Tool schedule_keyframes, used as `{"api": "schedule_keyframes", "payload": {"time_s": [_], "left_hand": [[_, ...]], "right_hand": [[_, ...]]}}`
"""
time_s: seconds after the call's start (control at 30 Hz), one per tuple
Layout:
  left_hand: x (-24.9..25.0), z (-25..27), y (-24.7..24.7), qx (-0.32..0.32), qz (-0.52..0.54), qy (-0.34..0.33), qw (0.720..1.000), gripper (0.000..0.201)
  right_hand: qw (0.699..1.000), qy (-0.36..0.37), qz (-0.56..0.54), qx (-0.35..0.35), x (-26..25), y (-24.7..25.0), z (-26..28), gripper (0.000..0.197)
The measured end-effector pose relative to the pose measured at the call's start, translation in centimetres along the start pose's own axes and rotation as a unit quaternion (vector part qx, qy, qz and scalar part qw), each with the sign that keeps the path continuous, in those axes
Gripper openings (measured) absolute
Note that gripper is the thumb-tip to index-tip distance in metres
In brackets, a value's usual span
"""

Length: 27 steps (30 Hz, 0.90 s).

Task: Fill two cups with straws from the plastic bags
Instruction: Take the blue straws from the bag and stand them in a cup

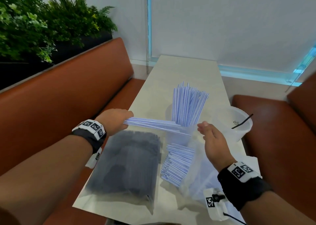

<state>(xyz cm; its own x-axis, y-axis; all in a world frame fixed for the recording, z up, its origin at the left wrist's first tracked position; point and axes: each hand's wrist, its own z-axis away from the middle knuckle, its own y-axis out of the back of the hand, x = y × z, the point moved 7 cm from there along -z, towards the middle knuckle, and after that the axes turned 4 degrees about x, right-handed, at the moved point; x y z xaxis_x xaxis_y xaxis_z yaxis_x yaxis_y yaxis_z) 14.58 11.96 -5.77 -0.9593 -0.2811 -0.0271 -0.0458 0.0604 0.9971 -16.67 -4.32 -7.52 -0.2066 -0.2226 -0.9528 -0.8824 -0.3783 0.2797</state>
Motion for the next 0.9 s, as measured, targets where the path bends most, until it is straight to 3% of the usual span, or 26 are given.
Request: {"api": "schedule_keyframes", "payload": {"time_s": [0.1, 0.2, 0.33, 0.47, 0.6, 0.67, 0.73, 0.77, 0.8, 0.83, 0.9], "left_hand": [[-0.8, 0.7, 0.3, -0.006, 0.011, 0.016, 1.0, 0.008], [2.0, 0.9, 0.1, -0.005, 0.045, -0.013, 0.999, 0.01], [8.5, -0.5, 0.4, 0.033, 0.044, -0.08, 0.995, 0.02], [10.9, -1.9, 2.1, 0.07, 0.041, -0.081, 0.993, 0.02], [16.5, -2.7, 3.1, 0.076, 0.047, -0.123, 0.988, 0.025], [18.0, -3.2, 4.0, 0.099, 0.06, -0.121, 0.986, 0.02], [16.9, -3.5, 5.6, 0.124, 0.136, -0.087, 0.979, 0.01], [16.0, -3.6, 6.5, 0.137, 0.217, -0.06, 0.965, 0.013], [15.2, -3.5, 7.7, 0.153, 0.324, -0.035, 0.933, 0.015], [14.8, -3.3, 9.2, 0.176, 0.441, -0.022, 0.88, 0.013], [15.0, -2.9, 12.5, 0.225, 0.627, -0.035, 0.745, 0.014]], "right_hand": [[0.999, -0.004, -0.044, 0.011, -0.6, -0.1, 0.2, 0.039], [0.993, 0.003, -0.116, 0.013, -2.1, -1.0, 0.3, 0.05], [0.999, 0.017, -0.03, -0.038, -3.8, -2.7, -0.2, 0.038], [0.995, 0.032, -0.052, 0.078, -4.2, 0.6, -1.3, 0.031], [1.0, 0.003, -0.01, -0.008, -4.3, -2.1, -0.8, 0.037], [0.998, 0.003, -0.063, 0.004, -4.7, -2.1, -0.7, 0.035], [0.984, -0.038, -0.17, 0.031, -4.3, -1.0, -1.0, 0.039], [0.973, -0.073, -0.217, 0.036, -3.8, -0.6, -1.2, 0.044], [0.962, -0.109, -0.249, 0.032, -3.3, -0.5, -1.3, 0.049], [0.952, -0.141, -0.27, 0.023, -2.8, -0.6, -1.3, 0.054], [0.935, -0.192, -0.297, 0.003, -2.2, -1.4, -1.1, 0.06]]}}
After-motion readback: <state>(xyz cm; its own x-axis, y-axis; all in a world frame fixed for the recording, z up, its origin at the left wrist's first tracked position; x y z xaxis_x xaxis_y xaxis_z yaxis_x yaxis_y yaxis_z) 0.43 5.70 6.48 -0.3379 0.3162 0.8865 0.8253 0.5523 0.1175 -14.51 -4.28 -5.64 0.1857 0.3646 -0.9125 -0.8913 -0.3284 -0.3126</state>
